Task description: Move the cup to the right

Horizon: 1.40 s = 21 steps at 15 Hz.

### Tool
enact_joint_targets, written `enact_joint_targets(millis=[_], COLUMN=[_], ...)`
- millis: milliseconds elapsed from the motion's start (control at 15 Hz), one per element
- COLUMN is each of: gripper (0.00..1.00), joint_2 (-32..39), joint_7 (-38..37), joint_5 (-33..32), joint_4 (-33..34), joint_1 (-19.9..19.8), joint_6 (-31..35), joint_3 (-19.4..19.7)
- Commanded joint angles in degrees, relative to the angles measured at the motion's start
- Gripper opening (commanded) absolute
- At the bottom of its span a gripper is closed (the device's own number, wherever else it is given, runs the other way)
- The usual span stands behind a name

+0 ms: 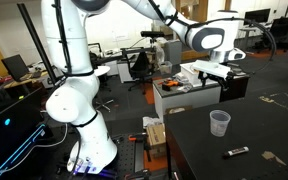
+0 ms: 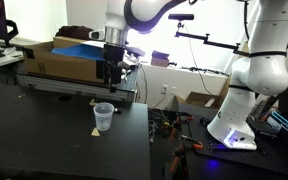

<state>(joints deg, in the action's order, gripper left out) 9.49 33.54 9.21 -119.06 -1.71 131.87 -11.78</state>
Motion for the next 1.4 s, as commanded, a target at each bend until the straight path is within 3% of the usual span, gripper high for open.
enact_joint_targets(millis=[0,267,1333], gripper=[1.00,1.00,1.00], joint_2=[-6.67,-9.36,-8.65], joint_7=[4.29,2.25,2.21], joint_5=[4.71,3.95,2.93], joint_4=[-4.03,-4.60,-3.48], joint_1=[2.23,5.08,7.22], joint_6=[-7.49,-12.20,-11.60], joint_3=[0.04,1.05,1.94])
